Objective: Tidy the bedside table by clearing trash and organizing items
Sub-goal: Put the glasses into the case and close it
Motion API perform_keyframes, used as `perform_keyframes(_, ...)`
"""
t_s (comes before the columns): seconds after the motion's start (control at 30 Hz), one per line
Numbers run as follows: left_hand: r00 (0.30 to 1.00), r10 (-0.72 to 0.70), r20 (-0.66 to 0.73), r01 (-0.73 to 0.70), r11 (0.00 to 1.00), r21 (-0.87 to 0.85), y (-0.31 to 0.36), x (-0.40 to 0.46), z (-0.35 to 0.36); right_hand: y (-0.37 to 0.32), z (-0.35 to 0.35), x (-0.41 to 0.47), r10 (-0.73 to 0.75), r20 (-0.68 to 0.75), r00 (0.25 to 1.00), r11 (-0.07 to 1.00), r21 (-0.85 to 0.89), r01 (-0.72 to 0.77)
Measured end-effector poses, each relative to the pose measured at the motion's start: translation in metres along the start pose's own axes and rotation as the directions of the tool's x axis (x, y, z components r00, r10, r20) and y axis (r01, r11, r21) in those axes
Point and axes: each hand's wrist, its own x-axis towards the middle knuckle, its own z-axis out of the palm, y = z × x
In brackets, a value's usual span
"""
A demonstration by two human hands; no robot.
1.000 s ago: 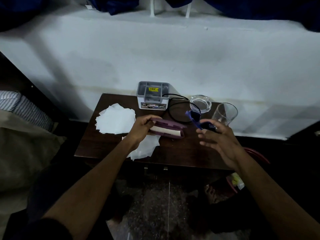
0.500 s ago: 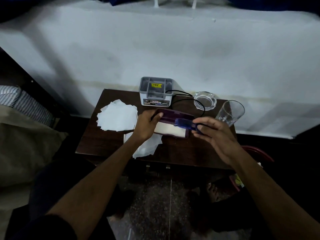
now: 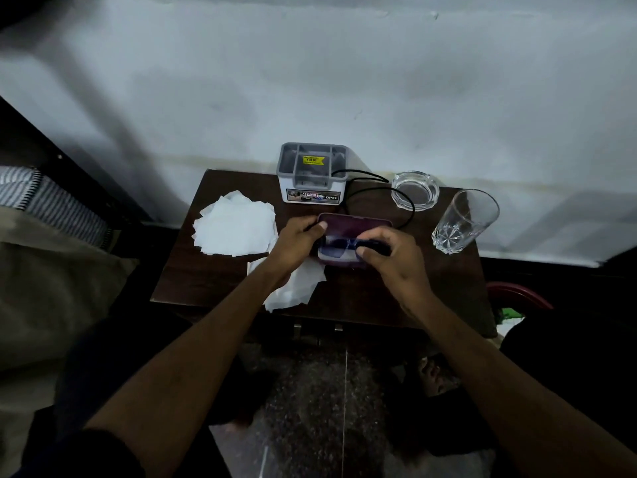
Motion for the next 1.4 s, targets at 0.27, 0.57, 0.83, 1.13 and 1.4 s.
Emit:
perform_keyframes(0.27, 0.995, 0.1, 0.011, -0.1, 0.992, 0.073, -0.005, 0.001, -0.004, -0.001, 0.003, 0.006, -0.113, -0.048, 0.992, 0.962, -0.256, 0.097)
perform_keyframes(0.57, 0.993, 0.113, -0.023, -0.112, 0.993, 0.019, -0.007, 0.002, -0.004, 0.006, 0.002, 0.0, -0.173, -0.03, 0.984, 0.936, -0.315, 0.155)
perform_keyframes(0.83, 0.998, 0.068, -0.005, -0.068, 0.997, -0.043, 0.001, -0.003, -0.006, 0.002, -0.007, 0.002, -0.212, -0.103, 0.972, 0.911, -0.381, 0.159)
perform_keyframes(1.13, 0.987, 0.14, 0.081, -0.14, 0.99, -0.011, 0.012, -0.011, -0.018, 0.002, -0.022, 0.013, -0.146, 0.048, 0.988, 0.879, -0.452, 0.152)
perform_keyframes(1.4, 0.924, 0.326, 0.197, -0.381, 0.817, 0.434, 0.006, -0.021, -0.015, 0.0, -0.018, 0.003, -0.161, 0.161, 0.974, 0.822, -0.524, 0.222)
